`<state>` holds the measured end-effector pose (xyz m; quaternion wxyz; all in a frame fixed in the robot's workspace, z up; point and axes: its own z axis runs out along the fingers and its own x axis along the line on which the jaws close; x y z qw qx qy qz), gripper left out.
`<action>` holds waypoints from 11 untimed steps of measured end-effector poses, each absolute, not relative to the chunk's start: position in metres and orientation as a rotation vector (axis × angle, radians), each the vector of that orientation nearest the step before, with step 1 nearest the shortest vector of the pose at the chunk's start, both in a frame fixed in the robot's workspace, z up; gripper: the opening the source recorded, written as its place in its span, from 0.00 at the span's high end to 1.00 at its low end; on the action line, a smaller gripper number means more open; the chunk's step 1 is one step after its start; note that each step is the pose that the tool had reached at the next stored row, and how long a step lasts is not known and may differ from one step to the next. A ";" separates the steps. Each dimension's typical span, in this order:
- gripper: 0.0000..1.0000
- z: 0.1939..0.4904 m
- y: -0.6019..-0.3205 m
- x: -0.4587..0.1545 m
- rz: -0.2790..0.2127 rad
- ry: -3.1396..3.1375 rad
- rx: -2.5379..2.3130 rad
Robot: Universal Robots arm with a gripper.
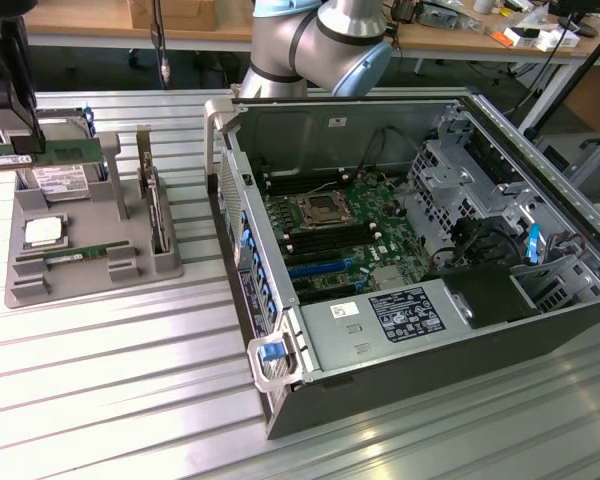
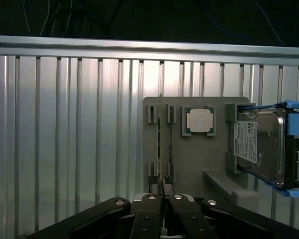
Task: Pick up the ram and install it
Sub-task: 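Pick up the ram and move it above insertion slot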
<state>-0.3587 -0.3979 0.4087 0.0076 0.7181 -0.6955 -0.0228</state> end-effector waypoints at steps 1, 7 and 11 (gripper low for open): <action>0.88 0.410 -0.398 -0.359 -0.071 -2.174 2.245; 0.88 0.422 -0.398 -0.359 -0.071 -2.174 2.245; 0.88 0.431 -0.398 -0.359 -0.071 -2.174 2.245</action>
